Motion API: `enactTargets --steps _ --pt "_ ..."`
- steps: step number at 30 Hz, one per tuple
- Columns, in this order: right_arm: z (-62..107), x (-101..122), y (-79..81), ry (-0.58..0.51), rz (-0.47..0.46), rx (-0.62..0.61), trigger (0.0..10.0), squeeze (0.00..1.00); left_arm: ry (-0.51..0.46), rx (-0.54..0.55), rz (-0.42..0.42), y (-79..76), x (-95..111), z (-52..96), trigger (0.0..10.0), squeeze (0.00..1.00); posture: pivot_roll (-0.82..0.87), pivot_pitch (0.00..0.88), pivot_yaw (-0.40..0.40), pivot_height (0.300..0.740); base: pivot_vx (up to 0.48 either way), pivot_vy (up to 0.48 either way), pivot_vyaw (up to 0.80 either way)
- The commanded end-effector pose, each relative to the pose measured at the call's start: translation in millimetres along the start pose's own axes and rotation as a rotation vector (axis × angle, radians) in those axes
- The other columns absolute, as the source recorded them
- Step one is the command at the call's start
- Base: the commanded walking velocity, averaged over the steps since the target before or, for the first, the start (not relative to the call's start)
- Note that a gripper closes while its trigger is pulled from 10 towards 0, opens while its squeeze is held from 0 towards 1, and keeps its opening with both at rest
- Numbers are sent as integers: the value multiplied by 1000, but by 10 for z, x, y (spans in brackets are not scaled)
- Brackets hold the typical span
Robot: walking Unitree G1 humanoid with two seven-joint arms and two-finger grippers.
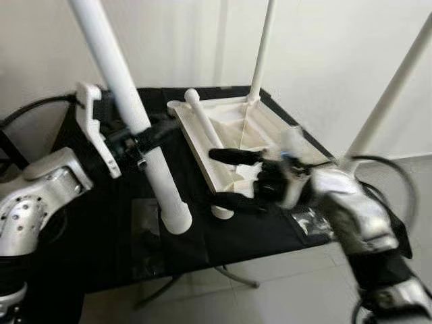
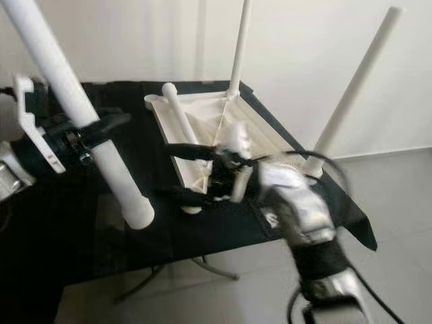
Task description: Building children table
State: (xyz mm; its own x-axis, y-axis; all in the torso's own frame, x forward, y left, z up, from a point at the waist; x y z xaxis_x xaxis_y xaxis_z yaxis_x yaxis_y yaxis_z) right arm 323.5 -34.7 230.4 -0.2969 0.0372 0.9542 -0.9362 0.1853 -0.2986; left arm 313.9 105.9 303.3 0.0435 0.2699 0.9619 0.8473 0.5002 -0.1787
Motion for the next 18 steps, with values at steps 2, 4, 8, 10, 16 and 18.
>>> enactTargets --steps 2,4,8,10,16,18 --pt "-112 -242 -39 99 -28 -32 10000 0 36 -75 -58 -132 -31 -115 5098 0 -227 0 -66 740 0 0 0" --pt "-217 -384 -36 141 -68 -46 10000 0 36 -123 -87 -216 4 -190 10000 0 -220 0 -71 740 0 0 0" --pt "-331 -438 -3 126 -112 -37 10000 0 35 -219 -124 -382 65 -302 10000 0 -217 0 -77 740 0 0 0" --pt "-337 -435 -2 124 -112 -36 10000 0 36 -225 -125 -391 65 -309 10000 0 -217 0 -77 740 0 0 0" --pt "-481 -445 151 113 -73 33 10000 0 64 -303 -137 -498 23 -416 10000 0 -224 0 -73 740 0 0 0" --pt "-529 -414 208 99 -42 63 10000 0 78 -324 -134 -522 -11 -453 10000 0 -226 0 -71 740 0 0 0"
Point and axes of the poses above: a point about 5 cm out from each wrist's last joint towards the gripper, its own z axis pointing back from the gripper into the wrist, its own x axis along the axis of the wrist's last joint, y = z × x, the point moved 6 cm from there along -z, pointing out of the wrist towards the gripper, and after that the axes turned 9 degrees about z, right-handed, at the moved point
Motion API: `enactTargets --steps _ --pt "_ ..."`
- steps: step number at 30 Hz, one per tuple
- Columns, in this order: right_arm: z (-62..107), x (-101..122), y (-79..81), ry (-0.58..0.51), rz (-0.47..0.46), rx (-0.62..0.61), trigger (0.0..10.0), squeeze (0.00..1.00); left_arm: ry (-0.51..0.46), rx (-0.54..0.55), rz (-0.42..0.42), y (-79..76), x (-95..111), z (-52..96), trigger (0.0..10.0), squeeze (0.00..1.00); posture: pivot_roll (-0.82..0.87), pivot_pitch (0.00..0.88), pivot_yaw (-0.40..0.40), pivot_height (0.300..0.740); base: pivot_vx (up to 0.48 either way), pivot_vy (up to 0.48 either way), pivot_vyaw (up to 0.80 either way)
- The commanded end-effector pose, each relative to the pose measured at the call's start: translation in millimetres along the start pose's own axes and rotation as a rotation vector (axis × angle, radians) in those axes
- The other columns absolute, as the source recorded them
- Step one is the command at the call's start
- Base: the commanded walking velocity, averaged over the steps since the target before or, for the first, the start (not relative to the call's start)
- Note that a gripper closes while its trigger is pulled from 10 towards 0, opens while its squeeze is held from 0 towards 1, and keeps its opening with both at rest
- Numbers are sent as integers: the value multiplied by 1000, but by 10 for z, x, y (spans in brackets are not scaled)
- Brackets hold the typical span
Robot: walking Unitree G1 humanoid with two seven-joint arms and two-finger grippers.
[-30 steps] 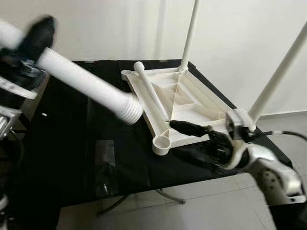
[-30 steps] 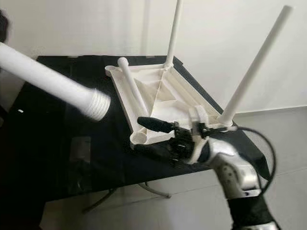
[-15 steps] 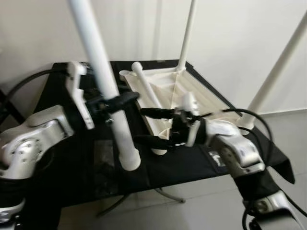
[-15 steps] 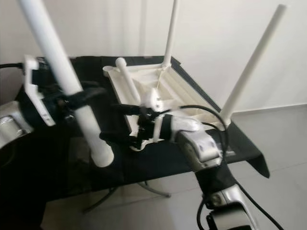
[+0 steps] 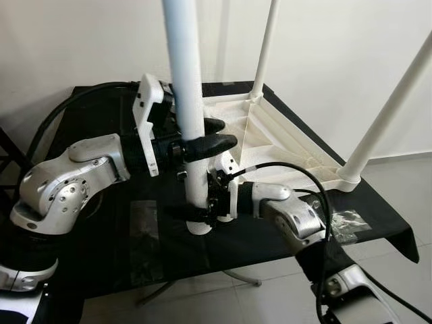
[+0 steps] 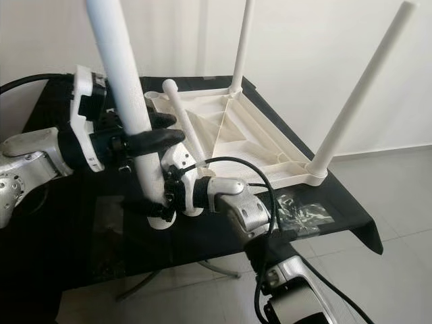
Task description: Building children table
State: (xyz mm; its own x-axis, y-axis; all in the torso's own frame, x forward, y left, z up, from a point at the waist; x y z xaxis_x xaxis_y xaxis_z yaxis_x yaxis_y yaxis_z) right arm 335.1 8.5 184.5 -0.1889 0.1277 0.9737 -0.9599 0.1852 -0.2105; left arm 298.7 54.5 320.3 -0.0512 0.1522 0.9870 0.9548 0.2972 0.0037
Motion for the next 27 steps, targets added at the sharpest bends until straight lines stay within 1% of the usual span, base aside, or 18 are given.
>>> enactTargets --steps 1,6,13,14,15,17,27 --pt "-89 43 101 -8 52 53 10000 0 3 -63 1 -85 -10 -102 10000 0 -226 0 -71 740 0 0 0" --pt "-158 115 162 -34 73 82 10000 0 17 -89 7 -98 -53 -163 10000 0 -231 0 -67 740 0 0 0" --pt "-186 130 159 -42 77 78 10000 0 22 -106 9 -109 -71 -199 10000 0 -231 0 -63 740 0 0 0" --pt "-191 132 154 -45 76 76 3922 0 22 -108 9 -109 -75 -205 10000 0 -231 0 -63 740 0 0 0" --pt "-197 135 149 -48 73 74 157 0 24 -110 9 -109 -83 -212 10000 0 -230 0 -62 740 0 0 0" --pt "-200 136 150 -49 73 75 0 0 24 -110 9 -109 -87 -213 10000 0 -230 0 -60 740 0 0 0" --pt "-209 149 148 -60 77 78 0 0 25 -118 2 -103 -95 -240 10000 0 -228 0 -57 740 0 0 0"
Point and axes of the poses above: a point about 5 cm out from each wrist's last joint towards the gripper, its own z axis pointing back from the gripper into the wrist, its own x axis along the axis of the wrist's last joint, y = z × x, the point moved 6 cm from there along -z, pointing out of the wrist towards the gripper, and after that the axes turned 9 degrees about z, right-handed, at the moved point
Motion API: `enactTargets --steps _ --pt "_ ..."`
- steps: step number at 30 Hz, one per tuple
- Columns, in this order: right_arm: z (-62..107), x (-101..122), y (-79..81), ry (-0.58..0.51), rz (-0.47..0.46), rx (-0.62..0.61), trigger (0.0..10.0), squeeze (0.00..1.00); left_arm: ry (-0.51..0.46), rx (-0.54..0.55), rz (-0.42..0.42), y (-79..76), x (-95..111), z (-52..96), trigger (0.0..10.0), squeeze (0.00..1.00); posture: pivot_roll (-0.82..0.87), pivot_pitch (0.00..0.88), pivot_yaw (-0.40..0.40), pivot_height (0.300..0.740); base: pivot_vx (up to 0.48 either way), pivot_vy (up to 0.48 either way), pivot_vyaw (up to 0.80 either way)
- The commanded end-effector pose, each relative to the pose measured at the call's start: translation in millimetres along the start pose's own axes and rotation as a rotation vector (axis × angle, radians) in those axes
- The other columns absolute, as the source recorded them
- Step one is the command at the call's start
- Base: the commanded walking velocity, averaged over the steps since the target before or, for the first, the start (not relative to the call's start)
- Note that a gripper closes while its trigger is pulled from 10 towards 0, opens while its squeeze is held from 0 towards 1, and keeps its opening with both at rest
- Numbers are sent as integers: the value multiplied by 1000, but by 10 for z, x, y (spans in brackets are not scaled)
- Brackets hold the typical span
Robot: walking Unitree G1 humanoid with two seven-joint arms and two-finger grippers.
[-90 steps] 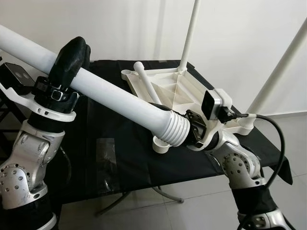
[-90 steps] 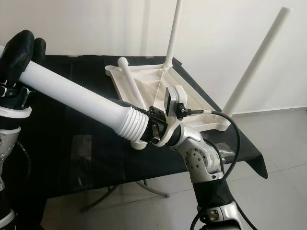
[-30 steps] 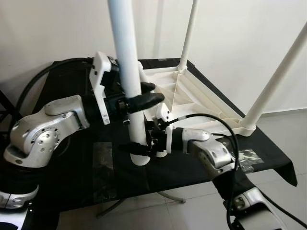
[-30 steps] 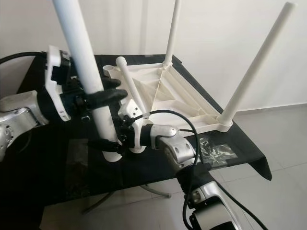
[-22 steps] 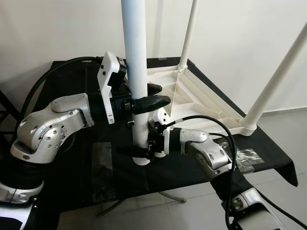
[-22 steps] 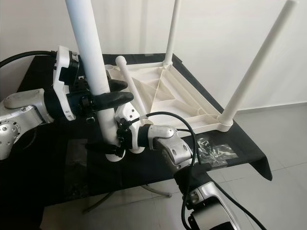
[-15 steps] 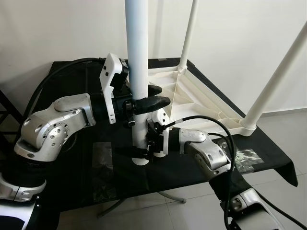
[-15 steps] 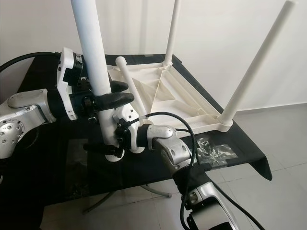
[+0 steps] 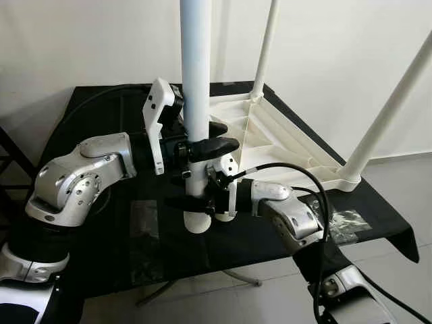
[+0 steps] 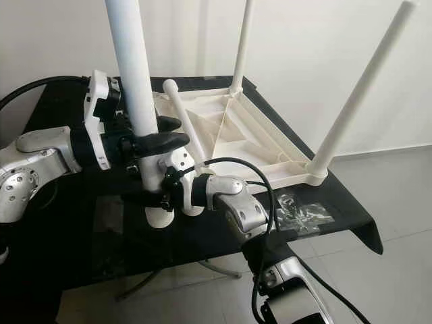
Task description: Building children table
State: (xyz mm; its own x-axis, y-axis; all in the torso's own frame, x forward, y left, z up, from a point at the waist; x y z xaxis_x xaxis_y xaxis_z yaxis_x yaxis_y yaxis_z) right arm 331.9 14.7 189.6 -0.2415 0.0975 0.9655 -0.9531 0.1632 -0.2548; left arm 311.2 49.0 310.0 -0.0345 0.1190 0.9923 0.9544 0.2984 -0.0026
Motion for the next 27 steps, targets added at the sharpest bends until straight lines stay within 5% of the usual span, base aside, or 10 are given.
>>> enactTargets --steps 1,5,6,7,8,16,23,25,27 --pt "-165 84 109 -22 29 60 0 0 -12 -121 -8 -207 22 -170 10000 0 -228 0 -57 740 0 0 0" --pt "-163 78 101 -21 30 53 0 0 -13 -110 -28 -190 21 -180 10000 0 -228 0 -57 740 0 0 0" --pt "-162 72 93 -19 31 47 0 0 -30 -96 -30 -165 45 -179 10000 267 -228 0 -57 740 0 0 0" --pt "-161 67 87 -18 32 42 0 0 -42 -87 -30 -147 63 -178 10000 267 -228 0 -57 740 0 0 0" --pt "-160 57 74 -13 34 33 0 0 -56 -96 -16 -157 89 -166 10000 1000 -230 0 -57 740 0 0 0" --pt "-122 15 -35 -1 28 -40 0 0 -194 -2 5 10 382 23 10000 1000 -237 0 -57 740 0 0 0" --pt "-40 37 -297 -19 14 -201 0 0 -366 152 -1 260 773 509 10000 1000 -234 0 -60 740 0 0 0" --pt "83 65 -620 -34 -5 -400 0 0 -440 252 -8 371 897 826 10000 1000 -230 0 -64 740 0 0 0" --pt "166 75 -765 -42 -15 -492 0 0 -457 299 -7 404 881 958 10000 1000 -230 0 -66 740 0 0 0"
Point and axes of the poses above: a point about 5 cm out from each wrist's last joint towards the gripper, its own z axis pointing back from the gripper into the wrist, its own x axis along the axis of the wrist's last joint, y = z × x, the point moved 6 cm from there along -z, pointing out of the wrist towards the gripper, and after that the axes turned 9 degrees about z, right-handed, at the moved point
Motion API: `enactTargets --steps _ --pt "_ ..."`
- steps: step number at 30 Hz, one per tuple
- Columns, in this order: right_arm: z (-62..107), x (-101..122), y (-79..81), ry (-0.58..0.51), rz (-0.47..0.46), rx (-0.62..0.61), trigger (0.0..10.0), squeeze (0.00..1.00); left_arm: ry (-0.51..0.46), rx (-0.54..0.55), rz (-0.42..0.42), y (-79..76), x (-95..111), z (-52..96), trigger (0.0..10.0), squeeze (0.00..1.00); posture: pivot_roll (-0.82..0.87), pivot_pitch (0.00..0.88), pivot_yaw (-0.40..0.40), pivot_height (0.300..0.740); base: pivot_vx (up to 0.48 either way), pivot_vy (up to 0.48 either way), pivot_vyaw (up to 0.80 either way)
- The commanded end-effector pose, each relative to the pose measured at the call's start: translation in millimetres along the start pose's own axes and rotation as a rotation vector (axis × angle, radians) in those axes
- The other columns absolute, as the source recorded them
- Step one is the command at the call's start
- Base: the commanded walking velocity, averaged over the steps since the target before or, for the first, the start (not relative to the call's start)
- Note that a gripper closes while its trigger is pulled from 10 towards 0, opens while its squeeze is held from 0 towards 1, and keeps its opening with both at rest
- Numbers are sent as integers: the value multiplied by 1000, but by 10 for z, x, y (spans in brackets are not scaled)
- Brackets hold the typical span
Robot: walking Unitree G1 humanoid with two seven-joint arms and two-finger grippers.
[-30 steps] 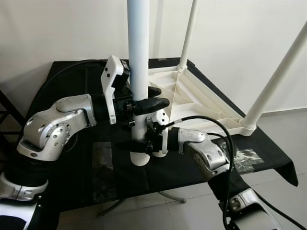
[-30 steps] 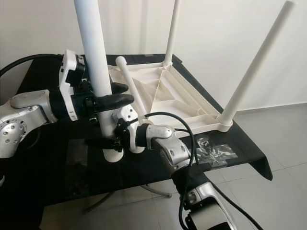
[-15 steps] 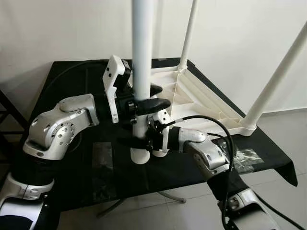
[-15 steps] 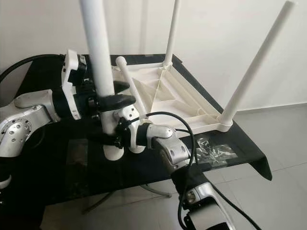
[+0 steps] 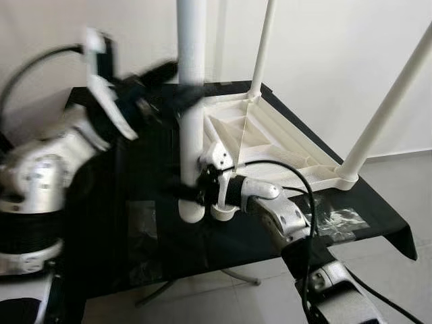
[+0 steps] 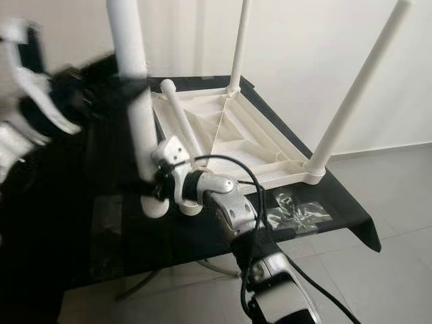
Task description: Building children table
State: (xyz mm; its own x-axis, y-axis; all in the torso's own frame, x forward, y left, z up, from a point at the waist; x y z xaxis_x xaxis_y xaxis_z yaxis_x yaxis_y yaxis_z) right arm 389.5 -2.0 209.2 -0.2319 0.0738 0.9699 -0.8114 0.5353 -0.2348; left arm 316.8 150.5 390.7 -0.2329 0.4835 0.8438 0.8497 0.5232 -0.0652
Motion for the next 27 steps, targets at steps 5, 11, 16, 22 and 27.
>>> enactTargets --steps 5,11,16,22,27 --pt "117 41 -392 -25 -18 -212 196 0 -17 142 11 168 -65 320 10000 1000 -229 0 -75 740 0 0 0" --pt "225 163 -376 -118 -43 -209 10000 0 4 437 7 401 -494 711 10000 0 -235 4 -80 740 0 0 0" --pt "264 114 -243 -99 -19 -168 10000 0 118 630 -65 496 -939 967 10000 0 -240 14 -78 740 0 0 0" --pt "332 57 -109 -114 -42 -136 10000 0 214 685 -48 270 -1378 1021 10000 0 -241 30 -76 740 0 0 0" --pt "360 -23 50 -95 -33 -99 10000 0 300 823 -83 201 -1681 1261 10000 0 -238 52 -77 740 0 0 0"
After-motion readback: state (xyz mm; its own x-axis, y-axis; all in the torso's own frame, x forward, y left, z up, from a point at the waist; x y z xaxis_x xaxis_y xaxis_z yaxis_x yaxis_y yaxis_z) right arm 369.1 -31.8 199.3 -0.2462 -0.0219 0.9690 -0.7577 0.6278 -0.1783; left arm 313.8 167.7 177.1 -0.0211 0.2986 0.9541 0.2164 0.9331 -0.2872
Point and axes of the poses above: a point about 5 cm out from each wrist's last joint towards the gripper, its own z axis pointing back from the gripper into the wrist, its own x axis along the axis of the wrist's last joint, y = z × x, the point moved 6 cm from there along -z, pointing out of the wrist towards the gripper, and after that the axes turned 9 degrees about z, right-handed, at the moved point
